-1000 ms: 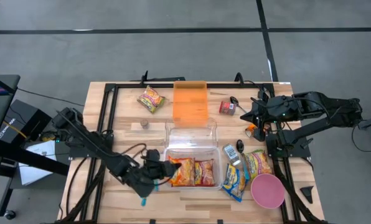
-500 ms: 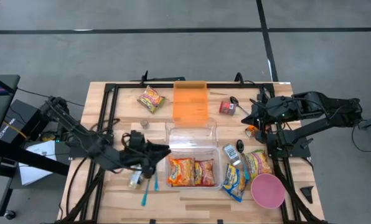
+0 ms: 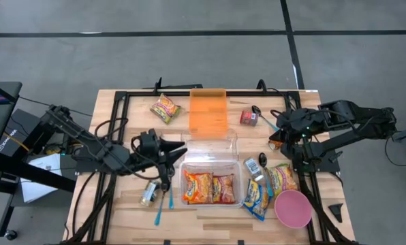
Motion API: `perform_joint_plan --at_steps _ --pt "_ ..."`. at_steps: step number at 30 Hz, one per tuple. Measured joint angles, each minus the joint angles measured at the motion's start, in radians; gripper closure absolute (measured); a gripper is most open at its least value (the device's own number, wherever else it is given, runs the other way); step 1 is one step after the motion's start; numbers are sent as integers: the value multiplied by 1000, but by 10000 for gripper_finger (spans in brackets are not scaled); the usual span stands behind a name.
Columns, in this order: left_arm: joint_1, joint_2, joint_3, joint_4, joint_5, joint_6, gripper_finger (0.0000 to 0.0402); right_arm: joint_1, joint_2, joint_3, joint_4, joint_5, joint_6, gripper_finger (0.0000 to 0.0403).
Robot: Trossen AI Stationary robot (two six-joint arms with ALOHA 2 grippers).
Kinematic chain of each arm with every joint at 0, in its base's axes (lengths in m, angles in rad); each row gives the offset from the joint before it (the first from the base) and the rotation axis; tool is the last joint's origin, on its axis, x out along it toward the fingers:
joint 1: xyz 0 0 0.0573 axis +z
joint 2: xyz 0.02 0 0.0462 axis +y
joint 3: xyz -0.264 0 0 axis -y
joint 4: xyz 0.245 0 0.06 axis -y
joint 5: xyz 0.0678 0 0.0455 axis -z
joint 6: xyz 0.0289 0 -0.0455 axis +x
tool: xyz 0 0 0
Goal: Pick & Place Food Item
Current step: Put the blue spoon into the transparent bin
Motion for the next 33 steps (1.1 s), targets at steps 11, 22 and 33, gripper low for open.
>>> perform_joint_plan --at_steps 11,22,33 --pt "29 0 0 3 5 26 289 0 32 0 -14 1 252 403" --pt "61 0 0 3 3 77 289 -9 136 1 -85 178 464 403" --pt "62 0 0 -15 0 77 289 -229 262 0 -229 235 530 400"
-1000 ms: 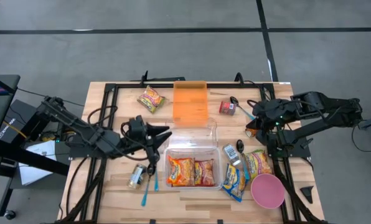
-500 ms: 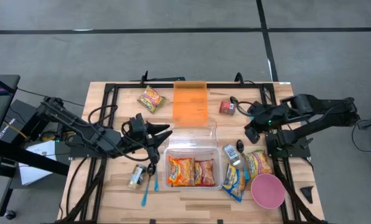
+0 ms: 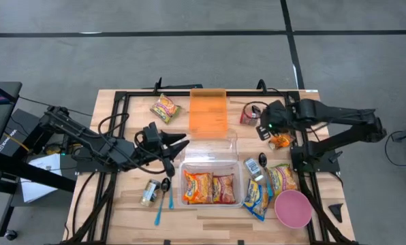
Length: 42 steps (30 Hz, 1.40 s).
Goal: Pick & Place Food Item
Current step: Put the blue spoon into the transparent bin
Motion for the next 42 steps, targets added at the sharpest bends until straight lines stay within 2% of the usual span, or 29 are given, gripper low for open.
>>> perform_joint_plan --at_steps 4,7,12,17,20,22,31,35,42 --pt "3 0 0 0 0 50 289 -151 21 0 6 -46 -182 378" --pt "21 0 0 9 4 45 289 -288 28 0 85 -128 -363 351" --pt "49 0 0 8 2 26 289 -488 59 1 221 -169 -599 302" --pt "83 0 0 8 2 23 289 -622 137 0 238 -210 -769 274" --pt "98 0 0 8 1 22 289 -658 179 -15 245 -216 -831 271" --pt "104 0 0 8 -1 18 289 -683 196 -52 272 -257 -865 273" --pt "131 0 0 8 -1 15 289 -768 208 -362 465 -449 -928 286" --pt "152 0 0 8 0 15 289 -776 208 -446 567 -469 -957 287" --pt "174 0 0 26 6 12 289 -786 208 -489 743 -470 -1005 287"
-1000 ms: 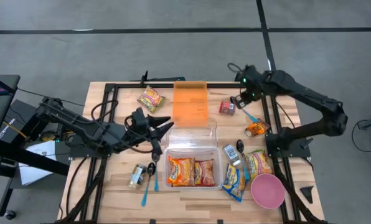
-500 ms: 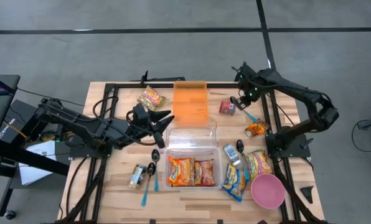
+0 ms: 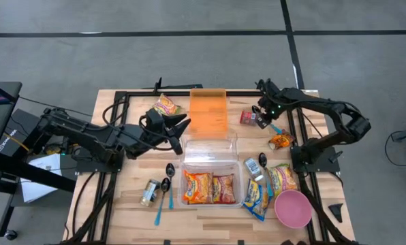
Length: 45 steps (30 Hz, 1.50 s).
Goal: Pick & Place Food Item
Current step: Put the blue spoon into the transparent bin
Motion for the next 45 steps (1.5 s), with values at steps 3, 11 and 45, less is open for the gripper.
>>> perform_joint_plan --at_steps 3,11,45 --pt "0 0 0 0 0 -37 289 -14 8 -17 62 0 -4 287" --pt "-2 0 0 -2 15 -91 289 -57 96 -33 103 24 -33 287" --pt "-2 0 0 5 34 -125 289 -67 154 -30 196 50 -75 287"
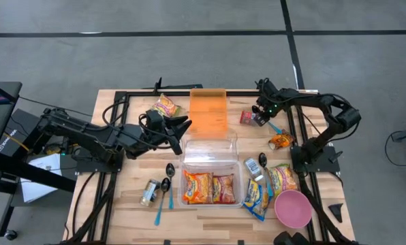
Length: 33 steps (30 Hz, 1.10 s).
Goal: Pick & Place Food Item
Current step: Put the blue spoon into the transparent bin
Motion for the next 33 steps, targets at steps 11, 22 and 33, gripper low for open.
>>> perform_joint_plan --at_steps 11,22,33 --pt "0 0 0 0 0 0 289 2 0 0 -15 -10 -26 289" --pt "0 0 0 0 0 -3 289 2 0 0 -15 -23 -31 342" --pt "0 0 0 2 28 -22 289 2 -1 0 -16 -23 -27 391"
